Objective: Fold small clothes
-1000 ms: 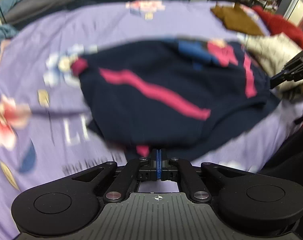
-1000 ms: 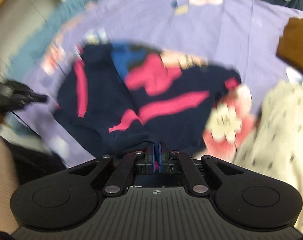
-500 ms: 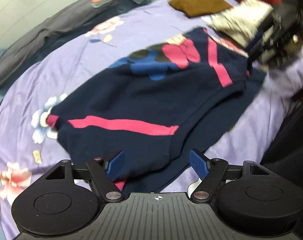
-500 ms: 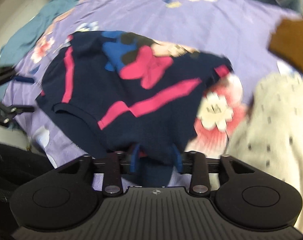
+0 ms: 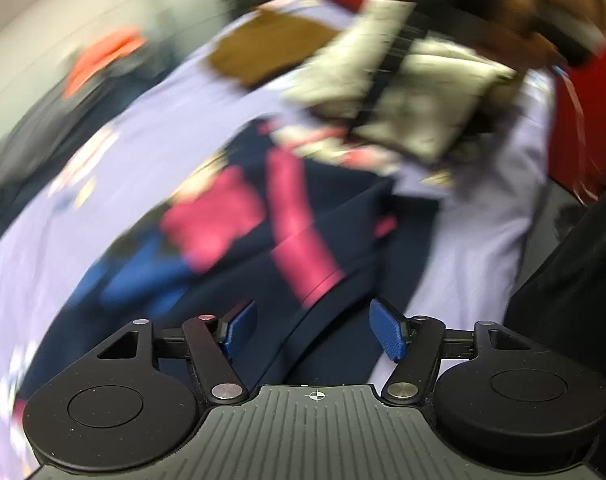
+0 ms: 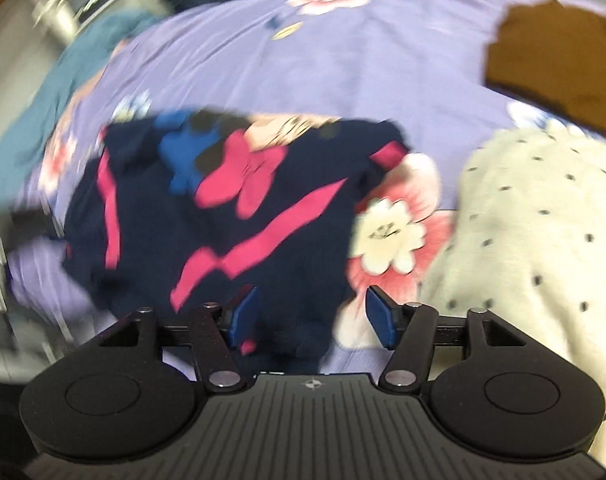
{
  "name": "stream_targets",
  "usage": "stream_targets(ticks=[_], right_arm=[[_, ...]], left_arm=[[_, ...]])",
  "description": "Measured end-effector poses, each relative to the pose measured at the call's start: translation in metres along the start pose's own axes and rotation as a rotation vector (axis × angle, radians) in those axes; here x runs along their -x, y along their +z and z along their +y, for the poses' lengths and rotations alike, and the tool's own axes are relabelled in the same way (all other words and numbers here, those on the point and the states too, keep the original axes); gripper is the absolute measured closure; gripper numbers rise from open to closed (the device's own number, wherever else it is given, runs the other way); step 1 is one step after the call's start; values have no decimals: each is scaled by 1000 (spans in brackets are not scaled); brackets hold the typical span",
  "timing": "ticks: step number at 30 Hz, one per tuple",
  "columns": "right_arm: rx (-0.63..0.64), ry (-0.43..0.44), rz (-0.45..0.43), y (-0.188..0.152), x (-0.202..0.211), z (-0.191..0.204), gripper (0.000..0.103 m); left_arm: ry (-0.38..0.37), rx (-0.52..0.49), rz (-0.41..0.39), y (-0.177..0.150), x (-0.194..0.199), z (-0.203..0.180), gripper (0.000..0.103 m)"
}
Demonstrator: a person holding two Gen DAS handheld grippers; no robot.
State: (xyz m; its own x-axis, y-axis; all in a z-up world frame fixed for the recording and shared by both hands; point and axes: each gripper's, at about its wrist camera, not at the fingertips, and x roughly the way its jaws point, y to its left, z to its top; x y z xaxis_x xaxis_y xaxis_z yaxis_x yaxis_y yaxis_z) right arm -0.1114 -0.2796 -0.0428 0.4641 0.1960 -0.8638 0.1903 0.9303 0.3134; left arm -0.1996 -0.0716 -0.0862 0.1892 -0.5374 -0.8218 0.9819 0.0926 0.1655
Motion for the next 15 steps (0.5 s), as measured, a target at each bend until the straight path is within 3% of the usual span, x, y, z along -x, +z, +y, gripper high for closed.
stream_targets(ticks=[4,7,10,15], right_arm=[[-158,65,-23,18,5,-25,33],[-216,86,-34,29,6,-38,33],[-214,78,-38,36,5,-44,33],[-198,90,-39,40,1,-44,31]], left_arm=[[-17,-184,-17,27,-35,-49,0],[8,-220,6,36,-56,-70,0],[83,-132,33,44,-72,-70,0],[97,49,78,55,-80,-53,1]])
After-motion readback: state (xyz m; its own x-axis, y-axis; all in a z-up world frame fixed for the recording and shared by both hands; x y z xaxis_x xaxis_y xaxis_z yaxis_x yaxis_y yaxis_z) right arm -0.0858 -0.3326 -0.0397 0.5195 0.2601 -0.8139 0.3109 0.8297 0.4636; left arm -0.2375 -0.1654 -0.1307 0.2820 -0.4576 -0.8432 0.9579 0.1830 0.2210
